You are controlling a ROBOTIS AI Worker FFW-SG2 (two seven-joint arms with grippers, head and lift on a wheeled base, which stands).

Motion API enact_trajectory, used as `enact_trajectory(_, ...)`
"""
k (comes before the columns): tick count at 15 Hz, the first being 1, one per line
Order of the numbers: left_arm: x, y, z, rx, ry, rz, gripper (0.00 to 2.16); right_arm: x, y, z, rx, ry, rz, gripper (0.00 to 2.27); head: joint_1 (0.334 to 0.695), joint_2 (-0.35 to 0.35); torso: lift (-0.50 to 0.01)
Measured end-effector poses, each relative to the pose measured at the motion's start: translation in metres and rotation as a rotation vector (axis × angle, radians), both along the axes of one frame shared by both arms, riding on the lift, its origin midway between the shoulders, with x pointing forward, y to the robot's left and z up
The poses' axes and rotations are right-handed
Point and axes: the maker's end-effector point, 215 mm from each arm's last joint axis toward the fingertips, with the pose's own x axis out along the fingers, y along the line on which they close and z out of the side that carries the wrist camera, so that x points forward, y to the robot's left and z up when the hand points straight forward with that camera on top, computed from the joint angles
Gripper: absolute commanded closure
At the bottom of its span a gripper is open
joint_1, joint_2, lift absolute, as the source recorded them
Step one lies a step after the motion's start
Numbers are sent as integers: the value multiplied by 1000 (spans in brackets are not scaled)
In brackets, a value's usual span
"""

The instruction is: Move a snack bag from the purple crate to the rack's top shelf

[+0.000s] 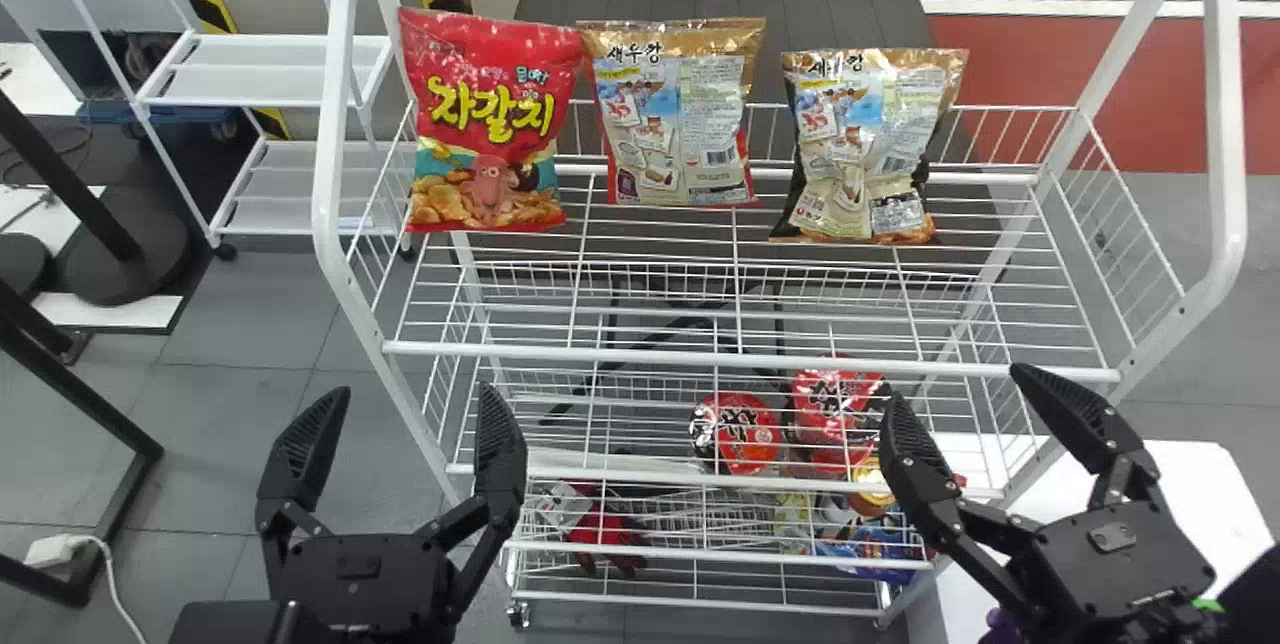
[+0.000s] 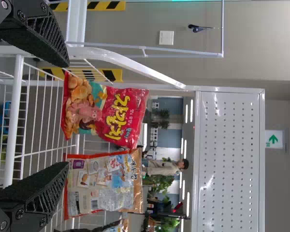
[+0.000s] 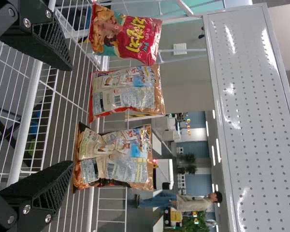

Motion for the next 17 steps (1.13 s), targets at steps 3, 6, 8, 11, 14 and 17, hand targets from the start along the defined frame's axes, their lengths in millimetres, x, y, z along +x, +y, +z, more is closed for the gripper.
enact_trajectory(3, -1, 1, 0, 2, 1, 1, 90, 0, 0, 3, 0, -7, 1, 144, 695, 30, 0)
enact_trajectory(6, -1, 1, -2, 4, 6, 2, 90, 0, 2, 5, 2, -11, 4, 144, 695, 33, 0)
enact_trajectory(8, -1, 1, -2, 4, 7, 2, 90, 0, 1, 5, 1, -12, 4, 144, 695, 33, 0)
enact_trajectory(11, -2, 1, -4, 5, 10, 7, 90, 0, 1, 5, 0, -14, 4, 144, 695, 33, 0)
enact_trajectory(14, -2, 2, -5, 7, 12, 11, 90, 1, 1, 6, 1, -16, 4, 144, 695, 34, 0)
enact_trajectory(17, -2, 2, -4, 7, 8, 11, 90, 2, 2, 7, 2, -20, 4, 144, 695, 35, 0)
